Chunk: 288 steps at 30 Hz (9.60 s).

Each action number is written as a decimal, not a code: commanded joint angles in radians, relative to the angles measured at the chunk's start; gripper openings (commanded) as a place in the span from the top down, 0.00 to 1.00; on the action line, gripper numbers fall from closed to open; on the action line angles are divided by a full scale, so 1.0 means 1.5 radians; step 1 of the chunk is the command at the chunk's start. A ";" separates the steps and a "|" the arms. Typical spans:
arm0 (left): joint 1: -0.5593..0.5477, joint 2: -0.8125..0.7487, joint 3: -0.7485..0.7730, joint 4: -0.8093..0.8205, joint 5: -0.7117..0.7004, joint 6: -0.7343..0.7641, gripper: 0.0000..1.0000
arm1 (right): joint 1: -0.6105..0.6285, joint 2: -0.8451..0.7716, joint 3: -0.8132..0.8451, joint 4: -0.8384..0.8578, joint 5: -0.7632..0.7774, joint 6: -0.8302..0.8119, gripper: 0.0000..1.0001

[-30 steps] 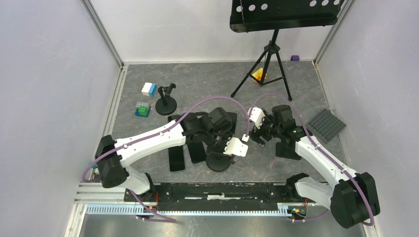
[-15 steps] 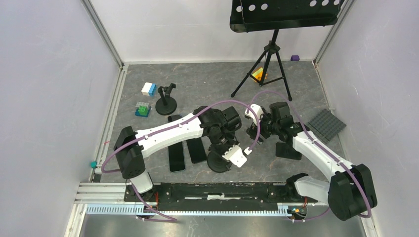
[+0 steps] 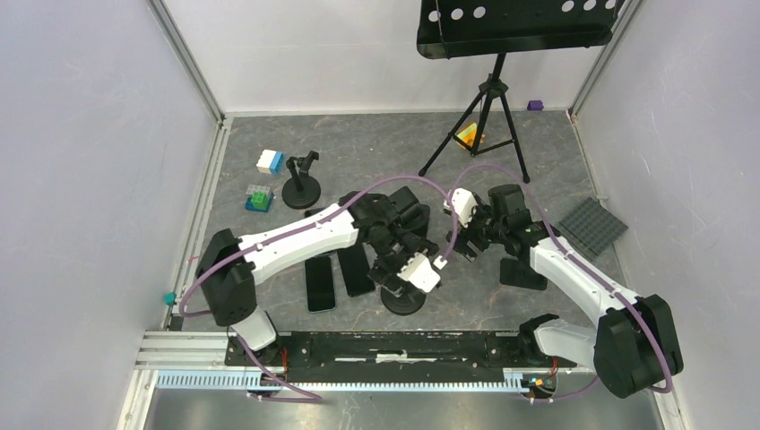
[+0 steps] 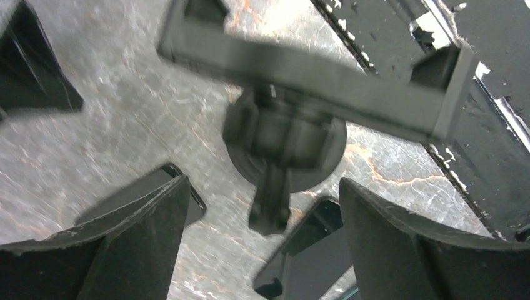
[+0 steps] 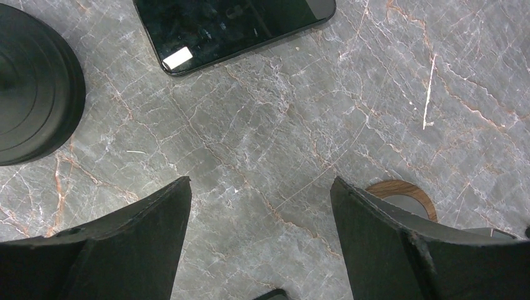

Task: Place the phone on the phone stand
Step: Adjust the phone stand at the center of the board, then adjust the phone at the center of the board, then pick up the phone at the center of the board.

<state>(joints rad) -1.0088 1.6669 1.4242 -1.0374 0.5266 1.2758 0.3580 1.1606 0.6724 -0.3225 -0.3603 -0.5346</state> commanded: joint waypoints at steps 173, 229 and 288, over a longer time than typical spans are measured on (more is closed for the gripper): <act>0.325 -0.439 -0.427 0.486 -0.101 -0.444 0.00 | 0.034 0.386 0.164 0.037 0.111 0.086 0.19; 0.343 -0.118 -0.280 0.672 -0.165 -0.799 0.00 | 0.011 0.341 0.209 0.042 0.052 0.131 0.02; 0.366 0.104 -0.167 0.690 0.021 -0.944 0.00 | 0.042 0.335 0.162 0.187 0.056 0.145 0.81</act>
<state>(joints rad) -0.4656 1.7828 1.1007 -0.0437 0.4664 -0.0307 0.4297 1.7233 0.9230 -0.1028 -0.2321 -0.3050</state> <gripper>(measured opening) 0.993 0.703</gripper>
